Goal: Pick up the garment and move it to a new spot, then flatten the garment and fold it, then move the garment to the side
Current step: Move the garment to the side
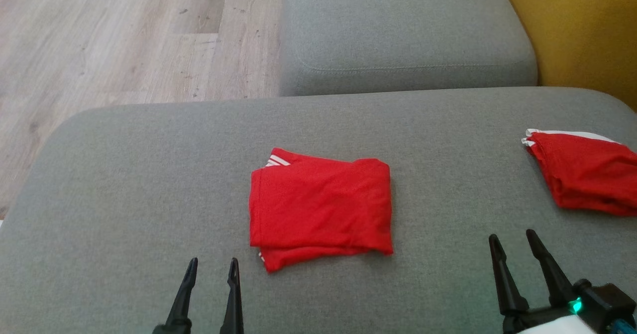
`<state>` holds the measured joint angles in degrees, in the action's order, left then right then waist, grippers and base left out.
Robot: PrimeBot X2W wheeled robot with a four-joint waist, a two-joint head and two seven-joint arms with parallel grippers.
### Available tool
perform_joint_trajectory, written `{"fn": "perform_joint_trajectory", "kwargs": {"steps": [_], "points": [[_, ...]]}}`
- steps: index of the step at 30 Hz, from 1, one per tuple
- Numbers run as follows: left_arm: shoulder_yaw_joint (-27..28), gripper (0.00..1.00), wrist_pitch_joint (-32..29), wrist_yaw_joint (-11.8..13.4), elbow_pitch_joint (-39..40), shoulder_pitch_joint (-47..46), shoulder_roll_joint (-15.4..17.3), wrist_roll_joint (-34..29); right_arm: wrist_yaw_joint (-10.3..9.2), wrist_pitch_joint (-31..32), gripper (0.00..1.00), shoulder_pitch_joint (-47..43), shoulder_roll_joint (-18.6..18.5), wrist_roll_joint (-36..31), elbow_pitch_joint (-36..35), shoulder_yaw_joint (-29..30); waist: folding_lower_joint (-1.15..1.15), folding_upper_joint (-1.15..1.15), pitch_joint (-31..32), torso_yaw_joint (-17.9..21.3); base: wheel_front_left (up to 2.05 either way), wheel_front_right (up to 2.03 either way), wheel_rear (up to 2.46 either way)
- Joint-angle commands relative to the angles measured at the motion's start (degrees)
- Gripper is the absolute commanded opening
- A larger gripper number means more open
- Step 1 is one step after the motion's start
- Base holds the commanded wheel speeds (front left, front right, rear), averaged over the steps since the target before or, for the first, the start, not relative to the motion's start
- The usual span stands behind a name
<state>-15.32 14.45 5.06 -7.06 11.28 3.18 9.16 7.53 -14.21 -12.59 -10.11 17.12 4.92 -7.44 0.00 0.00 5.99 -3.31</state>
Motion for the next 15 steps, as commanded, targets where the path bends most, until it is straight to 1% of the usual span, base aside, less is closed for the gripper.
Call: {"fn": "perform_joint_trajectory", "kwargs": {"steps": [1, 10, 15], "points": [[1.48, 1.0, 0.55, 0.15, 1.94, -1.69, -0.29, 0.09, -0.04, -0.78, 1.0, 1.0, -0.86, -0.31, -1.55, -1.06, 0.0, 0.0, -0.23, -0.28, 0.0, 0.0, 0.0], [1.7, 1.0, 0.55, -0.65, 2.3, -2.19, -0.3, -0.85, -0.04, -0.79, 1.0, 1.99, -0.78, 0.2, -0.53, -0.85, 0.0, 0.0, -2.64, -2.31, 0.0, 0.0, 0.0], [1.93, 1.0, 0.55, -1.03, 2.75, -2.62, -0.3, -0.86, -0.04, -0.79, 1.0, 5.21, -1.35, 2.63, 2.81, -2.33, 0.0, 0.0, -5.74, -3.99, 0.0, 0.0, 0.0]]}}
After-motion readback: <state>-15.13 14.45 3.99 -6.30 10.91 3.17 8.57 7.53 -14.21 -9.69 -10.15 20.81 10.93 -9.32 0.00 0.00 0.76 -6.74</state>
